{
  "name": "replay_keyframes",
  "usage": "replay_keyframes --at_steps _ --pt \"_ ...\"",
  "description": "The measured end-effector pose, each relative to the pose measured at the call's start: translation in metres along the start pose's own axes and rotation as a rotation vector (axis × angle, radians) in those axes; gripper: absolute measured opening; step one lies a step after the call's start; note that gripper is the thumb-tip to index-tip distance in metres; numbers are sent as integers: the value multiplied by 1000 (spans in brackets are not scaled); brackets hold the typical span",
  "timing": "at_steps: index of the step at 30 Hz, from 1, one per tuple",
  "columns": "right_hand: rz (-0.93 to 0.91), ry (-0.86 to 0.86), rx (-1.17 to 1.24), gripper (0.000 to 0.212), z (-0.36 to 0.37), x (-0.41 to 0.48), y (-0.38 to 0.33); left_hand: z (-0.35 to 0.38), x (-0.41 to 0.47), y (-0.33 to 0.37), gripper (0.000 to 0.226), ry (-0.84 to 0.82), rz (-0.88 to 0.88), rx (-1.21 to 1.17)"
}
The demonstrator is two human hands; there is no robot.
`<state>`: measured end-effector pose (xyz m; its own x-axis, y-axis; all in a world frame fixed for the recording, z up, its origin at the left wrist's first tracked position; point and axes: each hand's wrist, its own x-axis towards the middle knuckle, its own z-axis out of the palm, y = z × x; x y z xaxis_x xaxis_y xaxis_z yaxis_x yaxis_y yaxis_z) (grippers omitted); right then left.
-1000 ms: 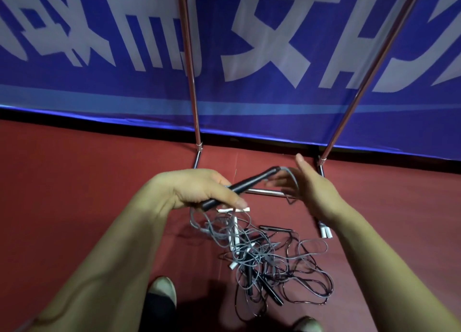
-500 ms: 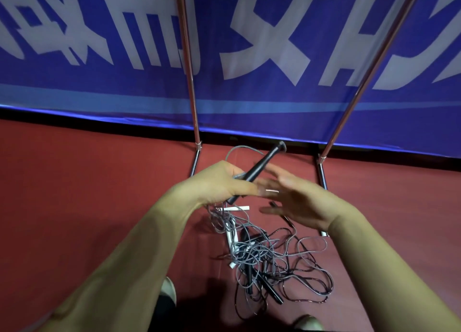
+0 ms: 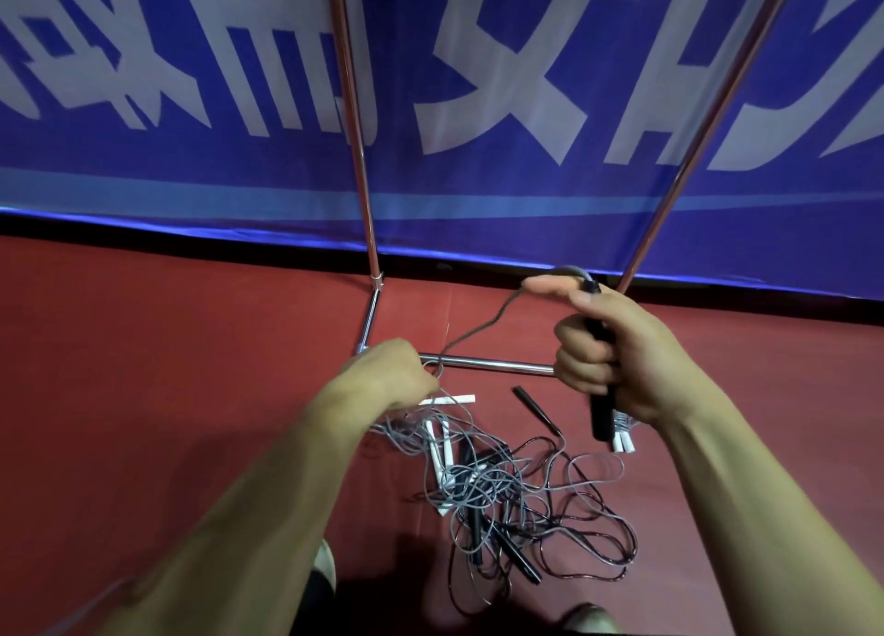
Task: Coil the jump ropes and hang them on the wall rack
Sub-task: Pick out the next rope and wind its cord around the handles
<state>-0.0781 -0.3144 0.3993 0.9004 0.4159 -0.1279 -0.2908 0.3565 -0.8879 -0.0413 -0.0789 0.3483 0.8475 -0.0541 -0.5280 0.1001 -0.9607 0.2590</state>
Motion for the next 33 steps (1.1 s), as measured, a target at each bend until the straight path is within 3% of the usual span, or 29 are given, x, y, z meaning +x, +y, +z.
replay_keyframes --at_steps 3,4,5,7,8,10,13,15,18,20,23,26,30,33 --pt "15 -314 142 34 8 -5 -7 7 6 3 83 66 63 -174" --pt "14 -409 181 33 10 -6 -10 10 7 6 87 27 131 -270" --pt "10 -487 215 33 13 -6 -12 13 7 9 77 -19 211 -321" --pt "-7 -546 239 33 19 -8 -16 18 8 14 22 -103 306 -241" --pt "-18 -515 216 32 20 -9 -18 17 7 17 15 -108 341 -209" --pt "-14 -303 25 22 21 -8 -18 14 6 18 37 -58 360 -220" --pt "84 68 -670 15 10 1 0 5 3 22 40 80 390 -495" --pt "127 122 -978 11 7 5 17 -3 -1 27 38 37 372 -808" --pt "153 63 -910 14 14 10 34 -9 -8 32 35 -130 394 -1136" --pt "101 65 -907 23 19 15 37 -10 -11 34 35 -154 417 -1190" --pt "-5 223 -1028 34 16 25 40 -15 -10 30 36 -135 430 -1204" --pt "-114 368 -750 33 11 28 37 -14 -3 18 26 -121 473 -1014" --pt "-187 329 -133 22 17 26 16 4 5 3 10 -119 446 -433" --pt "-248 289 77 19 15 21 4 8 6 -1 26 -101 325 -252"
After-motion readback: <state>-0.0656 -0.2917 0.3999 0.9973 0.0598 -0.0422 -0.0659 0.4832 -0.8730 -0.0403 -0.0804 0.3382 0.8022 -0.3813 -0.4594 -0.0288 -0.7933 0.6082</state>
